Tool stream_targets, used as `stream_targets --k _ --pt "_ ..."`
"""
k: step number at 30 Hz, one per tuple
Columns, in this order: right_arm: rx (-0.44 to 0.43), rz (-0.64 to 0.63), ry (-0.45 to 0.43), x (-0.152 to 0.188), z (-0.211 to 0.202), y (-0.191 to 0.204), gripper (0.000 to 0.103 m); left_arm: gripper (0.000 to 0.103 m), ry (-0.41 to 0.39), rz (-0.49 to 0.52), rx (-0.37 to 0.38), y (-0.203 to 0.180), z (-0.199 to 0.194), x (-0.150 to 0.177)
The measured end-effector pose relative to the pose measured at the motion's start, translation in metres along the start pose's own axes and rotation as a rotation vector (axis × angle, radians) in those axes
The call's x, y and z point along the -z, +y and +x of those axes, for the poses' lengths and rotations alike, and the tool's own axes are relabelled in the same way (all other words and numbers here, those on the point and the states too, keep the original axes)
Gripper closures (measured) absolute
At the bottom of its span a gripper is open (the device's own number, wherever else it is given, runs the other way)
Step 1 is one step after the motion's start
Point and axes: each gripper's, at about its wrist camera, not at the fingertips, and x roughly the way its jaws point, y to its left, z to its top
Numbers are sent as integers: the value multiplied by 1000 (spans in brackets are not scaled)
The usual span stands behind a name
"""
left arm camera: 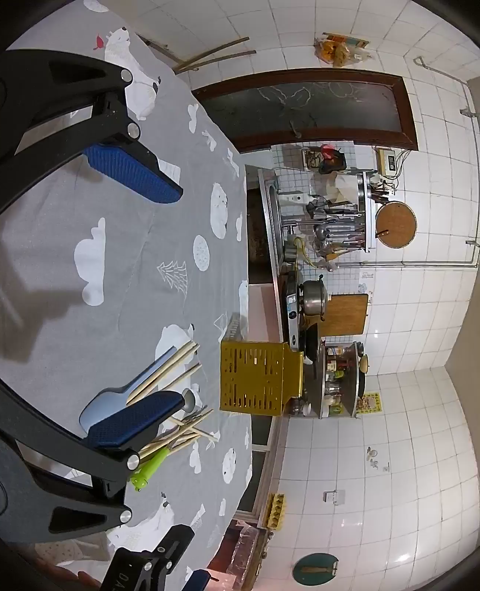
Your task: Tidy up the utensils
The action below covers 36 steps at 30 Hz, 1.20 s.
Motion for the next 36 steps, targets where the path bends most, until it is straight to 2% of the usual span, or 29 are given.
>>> stream_targets --k 10,27,29,36 --pt "6 -7 -21 -1 -4 -1 4 5 -1 -7 -1 6 2 -11" --pt "6 -10 -31 0 -7 -1 4 5 -14 2 -5 3 -1 -13" --pt "6 -10 -31 0 -7 -1 4 5 -13 6 -8 0 -3 -1" --pt "6 -10 -32 1 -10 1 4 5 -13 6 -8 -1 -5 -3"
